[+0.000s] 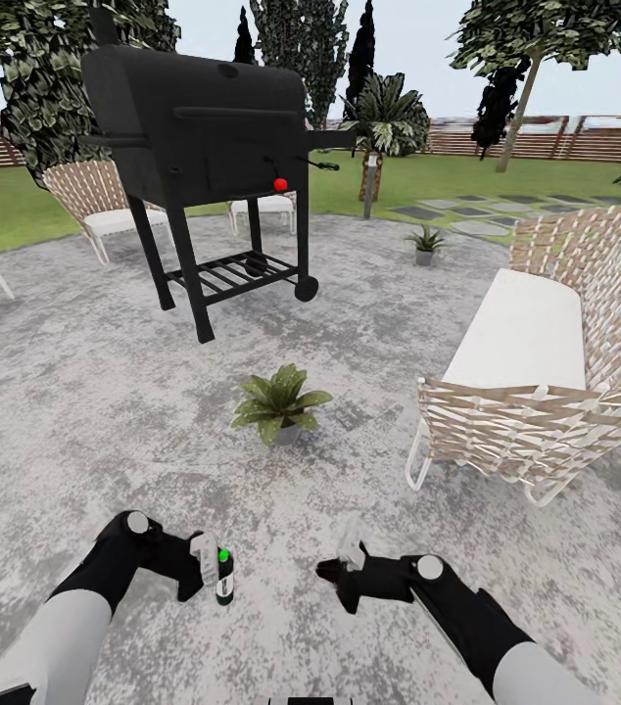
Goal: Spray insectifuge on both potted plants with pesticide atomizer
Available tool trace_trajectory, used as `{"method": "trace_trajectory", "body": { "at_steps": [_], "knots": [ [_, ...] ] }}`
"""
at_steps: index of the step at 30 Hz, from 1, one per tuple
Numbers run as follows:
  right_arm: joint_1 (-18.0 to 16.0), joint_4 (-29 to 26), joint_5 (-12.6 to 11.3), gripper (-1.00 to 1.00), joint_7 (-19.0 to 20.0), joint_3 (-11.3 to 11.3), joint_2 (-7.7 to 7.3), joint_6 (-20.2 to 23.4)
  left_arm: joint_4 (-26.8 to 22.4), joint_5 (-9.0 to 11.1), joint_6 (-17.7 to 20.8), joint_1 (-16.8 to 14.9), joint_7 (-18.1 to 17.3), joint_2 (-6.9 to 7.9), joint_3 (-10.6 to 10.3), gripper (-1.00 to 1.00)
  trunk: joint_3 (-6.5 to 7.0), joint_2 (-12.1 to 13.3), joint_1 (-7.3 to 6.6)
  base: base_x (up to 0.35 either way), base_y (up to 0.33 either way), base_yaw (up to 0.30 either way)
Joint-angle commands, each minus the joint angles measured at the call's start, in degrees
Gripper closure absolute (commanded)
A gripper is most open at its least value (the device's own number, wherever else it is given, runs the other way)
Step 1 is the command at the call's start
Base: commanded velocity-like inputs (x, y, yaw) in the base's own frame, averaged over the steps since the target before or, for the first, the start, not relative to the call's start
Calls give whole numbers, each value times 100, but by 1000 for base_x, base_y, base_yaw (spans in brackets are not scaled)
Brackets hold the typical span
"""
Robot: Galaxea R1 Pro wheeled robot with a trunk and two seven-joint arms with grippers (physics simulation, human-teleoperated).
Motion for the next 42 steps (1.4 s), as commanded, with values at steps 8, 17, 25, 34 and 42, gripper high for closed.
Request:
{"method": "trace_trajectory", "body": {
  "at_steps": [8, 17, 25, 34, 42],
  "knots": [
    [-4, -43, 55, 100, -24, 16, 98, -55, 14, -35, -62, -9, -6, -376, -636, 100, -5, -2, -1, 0, 0, 0],
    [-4, -55, 55, 100, -23, 21, 203, -56, 23, -96, -39, -9, 392, -584, -830, 100, -5, -2, -1, 0, 0, 0],
    [-4, -61, 55, 100, -23, 18, 310, -57, 32, -66, -40, -6, 478, -603, -1029, 100, -5, -2, -1, 0, 0, 0],
    [-4, -61, 55, 100, -24, 15, 310, -64, 49, -81, -53, 0, 442, -758, -1033, 100, -5, -2, -1, 0, 0, 0],
    [-4, -61, 55, 100, -24, 15, 310, -64, 49, -85, -53, 82, 438, -841, -1038, 100, -5, -2, -1, 0, 0, 0]
  ]
}}
